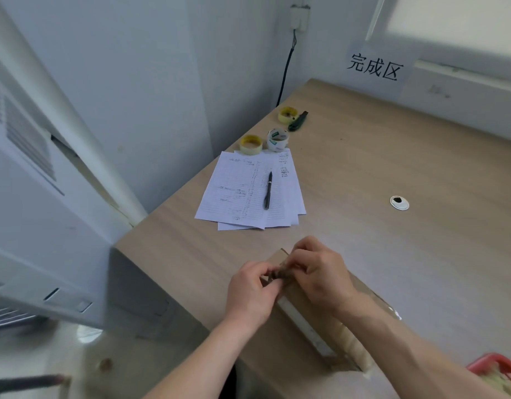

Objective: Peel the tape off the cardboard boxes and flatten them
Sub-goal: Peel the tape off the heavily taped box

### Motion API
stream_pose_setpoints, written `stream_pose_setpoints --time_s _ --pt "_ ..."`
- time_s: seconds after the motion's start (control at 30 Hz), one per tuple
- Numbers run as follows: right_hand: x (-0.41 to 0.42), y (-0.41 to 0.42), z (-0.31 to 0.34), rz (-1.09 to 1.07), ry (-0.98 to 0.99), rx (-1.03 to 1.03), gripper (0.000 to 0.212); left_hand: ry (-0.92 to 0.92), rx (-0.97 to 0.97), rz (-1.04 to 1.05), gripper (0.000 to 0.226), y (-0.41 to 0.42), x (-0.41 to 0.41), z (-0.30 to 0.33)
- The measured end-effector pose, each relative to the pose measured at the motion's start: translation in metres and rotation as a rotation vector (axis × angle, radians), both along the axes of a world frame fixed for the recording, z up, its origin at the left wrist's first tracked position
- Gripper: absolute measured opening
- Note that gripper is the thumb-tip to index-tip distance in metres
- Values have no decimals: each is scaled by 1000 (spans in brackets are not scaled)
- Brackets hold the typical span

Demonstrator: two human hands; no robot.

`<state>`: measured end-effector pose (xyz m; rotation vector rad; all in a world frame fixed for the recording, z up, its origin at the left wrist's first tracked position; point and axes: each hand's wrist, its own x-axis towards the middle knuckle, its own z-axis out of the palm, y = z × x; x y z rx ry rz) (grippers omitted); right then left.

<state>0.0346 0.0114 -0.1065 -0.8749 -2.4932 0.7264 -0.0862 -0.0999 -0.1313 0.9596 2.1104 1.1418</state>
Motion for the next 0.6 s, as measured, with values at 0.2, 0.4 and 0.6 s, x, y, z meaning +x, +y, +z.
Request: stream_pose_setpoints --time_s 0.2,0.4,0.6 --pt "12 -13 -18 -57 169 -45 12 -27 -39 16 28 4 -3 0" --pt "15 -18 -21 -50 194 -6 27 -199 -108 12 33 14 -16 9" --pt "12 -20 -21 -63 166 284 21 -78 -187 -113 30 27 -26 13"
